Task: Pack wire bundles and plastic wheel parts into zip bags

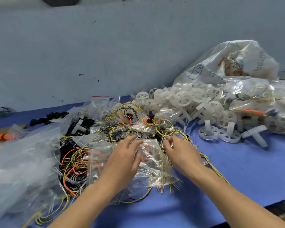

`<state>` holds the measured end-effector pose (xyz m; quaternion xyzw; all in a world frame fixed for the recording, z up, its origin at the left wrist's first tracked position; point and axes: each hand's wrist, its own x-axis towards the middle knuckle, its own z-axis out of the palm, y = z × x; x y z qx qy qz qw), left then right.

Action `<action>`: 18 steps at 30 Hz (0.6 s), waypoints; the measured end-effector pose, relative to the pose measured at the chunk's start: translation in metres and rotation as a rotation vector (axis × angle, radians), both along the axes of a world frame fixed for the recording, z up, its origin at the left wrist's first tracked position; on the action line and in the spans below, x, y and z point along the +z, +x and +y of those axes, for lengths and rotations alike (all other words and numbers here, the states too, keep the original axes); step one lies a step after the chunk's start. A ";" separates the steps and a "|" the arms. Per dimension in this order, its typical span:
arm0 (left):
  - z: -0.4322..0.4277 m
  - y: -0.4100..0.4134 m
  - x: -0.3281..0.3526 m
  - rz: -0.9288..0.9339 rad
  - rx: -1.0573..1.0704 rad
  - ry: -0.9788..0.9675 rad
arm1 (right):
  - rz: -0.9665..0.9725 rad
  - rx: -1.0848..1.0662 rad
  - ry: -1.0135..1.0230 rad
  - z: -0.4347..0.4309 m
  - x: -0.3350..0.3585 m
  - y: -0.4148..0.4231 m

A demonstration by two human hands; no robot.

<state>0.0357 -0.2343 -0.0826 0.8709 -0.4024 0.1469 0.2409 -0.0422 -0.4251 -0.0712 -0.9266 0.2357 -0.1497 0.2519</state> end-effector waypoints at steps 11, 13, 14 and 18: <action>0.102 -0.001 0.023 -0.014 0.562 0.129 | 0.085 0.015 -0.179 0.047 -0.010 0.047; 0.110 -0.003 0.022 0.049 0.556 0.182 | 0.149 0.029 -0.204 0.037 -0.011 0.046; 0.112 -0.005 0.021 0.075 0.537 0.202 | 0.151 0.039 -0.216 0.034 -0.010 0.045; 0.109 -0.010 0.014 0.239 0.426 0.070 | 0.041 0.065 -0.106 0.030 -0.008 0.042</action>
